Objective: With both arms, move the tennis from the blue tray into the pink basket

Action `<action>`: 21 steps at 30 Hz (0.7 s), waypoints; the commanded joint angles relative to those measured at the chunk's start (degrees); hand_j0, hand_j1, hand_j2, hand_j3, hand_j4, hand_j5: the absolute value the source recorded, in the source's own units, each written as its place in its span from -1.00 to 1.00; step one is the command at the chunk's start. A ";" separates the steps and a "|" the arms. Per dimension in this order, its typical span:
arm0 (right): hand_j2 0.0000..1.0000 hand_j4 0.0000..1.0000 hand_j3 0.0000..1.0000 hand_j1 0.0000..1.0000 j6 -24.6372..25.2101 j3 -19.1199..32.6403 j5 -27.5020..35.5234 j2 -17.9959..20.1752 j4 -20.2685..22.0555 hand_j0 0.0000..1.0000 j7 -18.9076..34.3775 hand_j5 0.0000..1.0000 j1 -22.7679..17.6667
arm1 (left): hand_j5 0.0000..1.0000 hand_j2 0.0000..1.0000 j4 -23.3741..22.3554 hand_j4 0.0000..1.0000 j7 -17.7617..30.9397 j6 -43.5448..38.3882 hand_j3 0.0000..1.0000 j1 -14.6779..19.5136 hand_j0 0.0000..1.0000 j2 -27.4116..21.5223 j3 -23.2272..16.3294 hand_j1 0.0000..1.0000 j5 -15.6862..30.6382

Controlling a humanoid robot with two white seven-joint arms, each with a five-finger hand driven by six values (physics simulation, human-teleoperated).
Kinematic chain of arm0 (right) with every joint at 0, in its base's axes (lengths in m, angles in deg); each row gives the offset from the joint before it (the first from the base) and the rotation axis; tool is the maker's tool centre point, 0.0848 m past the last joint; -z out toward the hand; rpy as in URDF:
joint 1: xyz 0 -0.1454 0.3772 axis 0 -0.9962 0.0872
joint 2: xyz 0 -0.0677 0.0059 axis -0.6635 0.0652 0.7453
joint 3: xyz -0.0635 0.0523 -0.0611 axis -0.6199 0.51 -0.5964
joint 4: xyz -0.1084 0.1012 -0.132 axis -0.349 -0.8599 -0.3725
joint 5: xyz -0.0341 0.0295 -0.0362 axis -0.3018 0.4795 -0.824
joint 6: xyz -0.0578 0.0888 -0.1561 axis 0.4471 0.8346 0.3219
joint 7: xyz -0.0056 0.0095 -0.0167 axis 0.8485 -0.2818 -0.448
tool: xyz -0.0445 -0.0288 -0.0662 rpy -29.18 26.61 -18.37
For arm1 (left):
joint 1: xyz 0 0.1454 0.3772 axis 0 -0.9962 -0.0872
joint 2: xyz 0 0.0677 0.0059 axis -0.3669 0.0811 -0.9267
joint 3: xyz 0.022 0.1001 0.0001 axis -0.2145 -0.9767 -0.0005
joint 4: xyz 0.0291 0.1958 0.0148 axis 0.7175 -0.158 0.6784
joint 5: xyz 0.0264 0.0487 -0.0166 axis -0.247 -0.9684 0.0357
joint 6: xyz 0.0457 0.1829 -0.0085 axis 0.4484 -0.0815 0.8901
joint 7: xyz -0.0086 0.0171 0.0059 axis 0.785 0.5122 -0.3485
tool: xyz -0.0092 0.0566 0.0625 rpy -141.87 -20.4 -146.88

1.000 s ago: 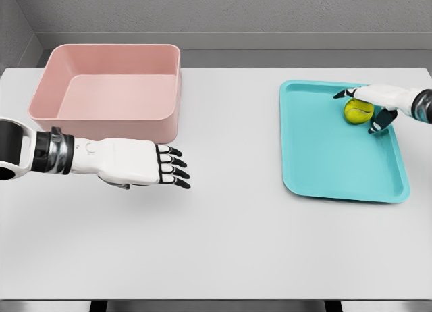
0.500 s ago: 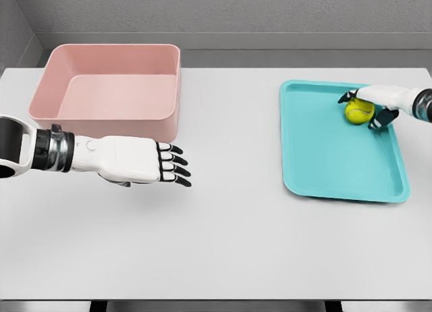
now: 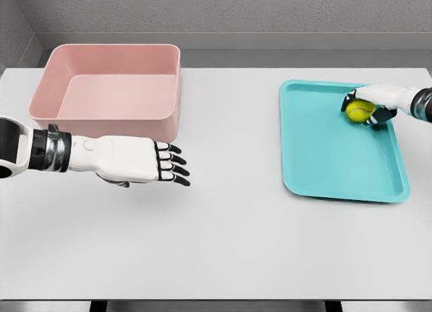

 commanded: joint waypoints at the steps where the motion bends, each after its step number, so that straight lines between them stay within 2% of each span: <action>1: 0.11 0.11 0.11 0.11 -0.06 0.25 0.24 0.09 0.14 0.11 0.06 0.11 0.18 | 1.00 1.00 -0.09 1.00 -0.04 -0.08 1.00 0.00 1.00 -0.08 0.06 1.00 0.36; 9: 0.08 0.08 0.08 0.08 -0.77 0.69 0.68 0.71 1.99 0.08 0.24 0.08 1.76 | 1.00 1.00 0.00 1.00 -0.13 -0.08 1.00 -0.09 1.00 -0.08 0.06 1.00 0.97; 12: 0.07 0.07 0.07 0.07 -0.77 0.61 0.85 1.76 6.20 0.07 0.41 0.07 1.67 | 1.00 1.00 0.00 1.00 -0.75 -0.08 1.00 -0.09 1.00 -0.25 -0.47 1.00 5.99; 15: 0.06 0.06 0.06 0.06 -0.86 0.52 0.94 3.34 9.28 0.06 0.50 0.06 1.41 | 1.00 1.00 0.00 1.00 -1.71 -0.08 1.00 -0.26 1.00 -0.34 -0.56 1.00 8.27; 21: 0.02 0.02 0.02 0.02 -0.86 0.25 2.17 5.89 17.89 0.02 0.76 0.02 0.70 | 1.00 1.00 0.00 1.00 -1.80 -0.08 1.00 -0.35 1.00 0.28 0.41 1.00 8.10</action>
